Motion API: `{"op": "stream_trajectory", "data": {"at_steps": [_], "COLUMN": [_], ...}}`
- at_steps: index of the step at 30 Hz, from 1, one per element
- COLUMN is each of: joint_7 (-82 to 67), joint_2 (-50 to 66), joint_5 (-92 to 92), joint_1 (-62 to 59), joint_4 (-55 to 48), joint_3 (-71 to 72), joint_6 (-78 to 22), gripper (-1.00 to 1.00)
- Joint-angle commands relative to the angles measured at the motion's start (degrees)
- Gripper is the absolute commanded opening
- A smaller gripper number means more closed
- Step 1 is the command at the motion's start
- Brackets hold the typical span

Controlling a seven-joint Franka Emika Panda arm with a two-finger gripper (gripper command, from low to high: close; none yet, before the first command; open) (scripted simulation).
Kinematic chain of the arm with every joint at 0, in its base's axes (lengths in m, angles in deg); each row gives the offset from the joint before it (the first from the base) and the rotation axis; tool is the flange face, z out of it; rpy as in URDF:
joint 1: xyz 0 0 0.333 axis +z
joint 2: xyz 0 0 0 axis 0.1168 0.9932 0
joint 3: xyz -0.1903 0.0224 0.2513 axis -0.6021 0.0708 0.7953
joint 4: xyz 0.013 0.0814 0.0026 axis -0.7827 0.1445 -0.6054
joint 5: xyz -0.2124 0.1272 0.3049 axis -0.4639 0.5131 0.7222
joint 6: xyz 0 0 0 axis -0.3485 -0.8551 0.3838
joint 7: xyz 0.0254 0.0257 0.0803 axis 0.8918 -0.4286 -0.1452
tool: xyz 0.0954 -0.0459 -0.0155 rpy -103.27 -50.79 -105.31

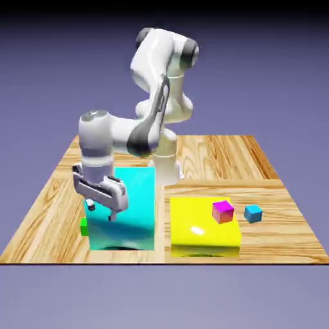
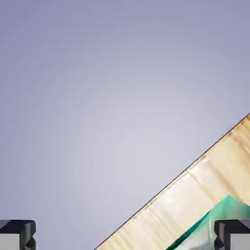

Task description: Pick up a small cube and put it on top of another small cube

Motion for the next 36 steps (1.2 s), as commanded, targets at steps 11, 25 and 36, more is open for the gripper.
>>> {"op": "stream_trajectory", "data": {"at_steps": [11,25,36], "joint_7": [-4.0,-8.1,-19.1], "joint_2": [19.0,30.4,13.1], "joint_5": [18.2,34.1,13.1], "joint_1": [-9.7,-20.3,-26.6], "joint_4": [-7.9,-7.3,-14.3], "joint_3": [-8.2,-8.5,-2.2], "joint_6": [-27.4,-43.6,-47.8], "gripper": [0.00,-1.00,-1.00]}}
